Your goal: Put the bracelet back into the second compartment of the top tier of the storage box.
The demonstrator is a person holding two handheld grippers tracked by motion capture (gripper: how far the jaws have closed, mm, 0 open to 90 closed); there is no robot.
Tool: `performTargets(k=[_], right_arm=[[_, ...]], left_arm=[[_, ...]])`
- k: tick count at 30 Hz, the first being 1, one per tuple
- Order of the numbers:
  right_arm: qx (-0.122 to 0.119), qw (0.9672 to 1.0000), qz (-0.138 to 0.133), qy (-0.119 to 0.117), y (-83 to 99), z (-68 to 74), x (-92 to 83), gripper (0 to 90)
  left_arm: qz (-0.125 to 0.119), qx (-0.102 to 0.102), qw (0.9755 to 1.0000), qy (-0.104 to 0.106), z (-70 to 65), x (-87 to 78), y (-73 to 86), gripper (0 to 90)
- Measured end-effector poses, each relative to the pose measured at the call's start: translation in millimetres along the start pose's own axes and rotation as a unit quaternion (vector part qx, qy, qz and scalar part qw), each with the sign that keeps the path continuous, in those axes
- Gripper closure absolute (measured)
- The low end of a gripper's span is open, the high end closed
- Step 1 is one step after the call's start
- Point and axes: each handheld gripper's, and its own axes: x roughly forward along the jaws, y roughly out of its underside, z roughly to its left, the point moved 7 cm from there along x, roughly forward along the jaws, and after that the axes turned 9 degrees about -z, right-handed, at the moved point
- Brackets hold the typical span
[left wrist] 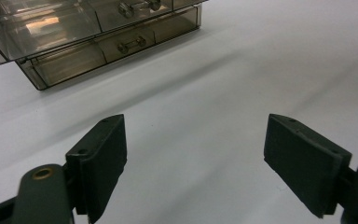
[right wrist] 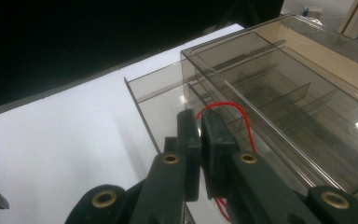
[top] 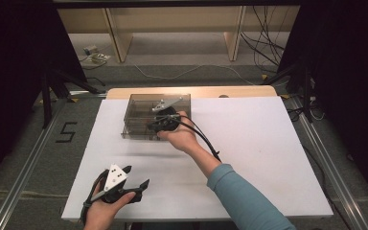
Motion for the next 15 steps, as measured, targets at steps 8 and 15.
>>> performTargets(k=[8,15], right_arm=[[-0.001,0.9999,0.015,0.005,4.6,0.0,1.2,87.1],[-0.001,0.9995,0.029,0.007,9.7,-0.9,-0.2,87.1]], left_arm=[[-0.001,-0.001,1.0,0.0,0.2,-0.1,0.0,21.1],[0.0,0.0,1.0,0.001,-0.3,0.3,0.1,21.2]])
